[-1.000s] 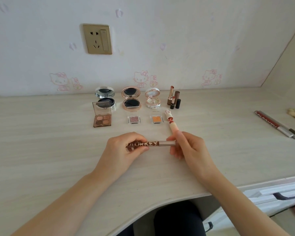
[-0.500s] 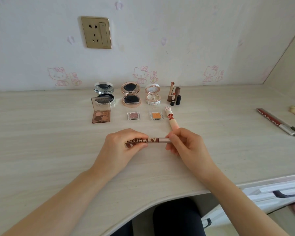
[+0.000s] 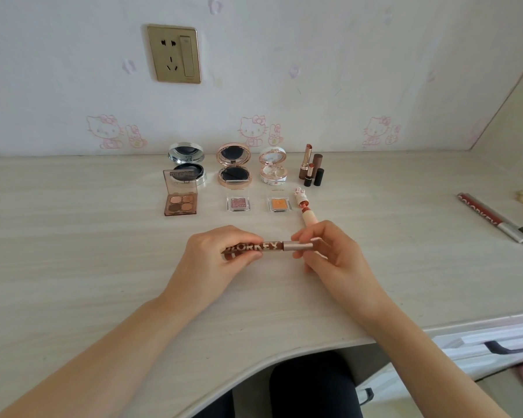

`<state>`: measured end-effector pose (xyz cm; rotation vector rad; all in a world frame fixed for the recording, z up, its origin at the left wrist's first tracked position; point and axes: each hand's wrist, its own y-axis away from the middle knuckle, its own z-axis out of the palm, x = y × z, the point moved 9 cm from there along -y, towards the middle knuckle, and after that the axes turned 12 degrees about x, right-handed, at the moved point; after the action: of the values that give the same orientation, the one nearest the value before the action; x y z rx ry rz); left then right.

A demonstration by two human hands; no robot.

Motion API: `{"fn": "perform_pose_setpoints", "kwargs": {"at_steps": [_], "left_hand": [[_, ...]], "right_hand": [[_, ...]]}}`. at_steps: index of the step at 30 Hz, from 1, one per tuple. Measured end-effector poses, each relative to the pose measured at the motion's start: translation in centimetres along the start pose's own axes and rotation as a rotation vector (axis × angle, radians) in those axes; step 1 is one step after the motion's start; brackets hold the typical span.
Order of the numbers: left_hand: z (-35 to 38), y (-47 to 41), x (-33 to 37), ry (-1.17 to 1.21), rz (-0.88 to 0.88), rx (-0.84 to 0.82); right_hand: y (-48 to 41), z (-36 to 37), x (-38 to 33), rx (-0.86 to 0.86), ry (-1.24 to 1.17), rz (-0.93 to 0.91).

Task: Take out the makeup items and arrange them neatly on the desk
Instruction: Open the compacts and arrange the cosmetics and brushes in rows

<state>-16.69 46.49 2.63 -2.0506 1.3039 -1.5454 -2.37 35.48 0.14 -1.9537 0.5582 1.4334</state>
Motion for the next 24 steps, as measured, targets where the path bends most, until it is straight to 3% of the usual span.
{"fn": "perform_pose_setpoints", "kwargs": {"at_steps": [8,13,18,24], "left_hand": [[0.1,0.14,0.24,0.001,0.015,-0.006],[-0.12,0.08,0.1,0.008,-0.003,0.005],[-0.02,0.11,0.22,-0.006,0.011,0.001],[0.04,0.12,0.12,-0.014,0.001,0.003]], "right_hand": [[0.03,0.14,0.22,0.005,0.05,0.007],[0.07,0.06,0.31,0.022,-0.066,0.071],[0.13,0.22,0.08,-0.004,0.043,0.008],[-0.1,-0.13,-0.02,0.036,-0.067,0.04]]}}
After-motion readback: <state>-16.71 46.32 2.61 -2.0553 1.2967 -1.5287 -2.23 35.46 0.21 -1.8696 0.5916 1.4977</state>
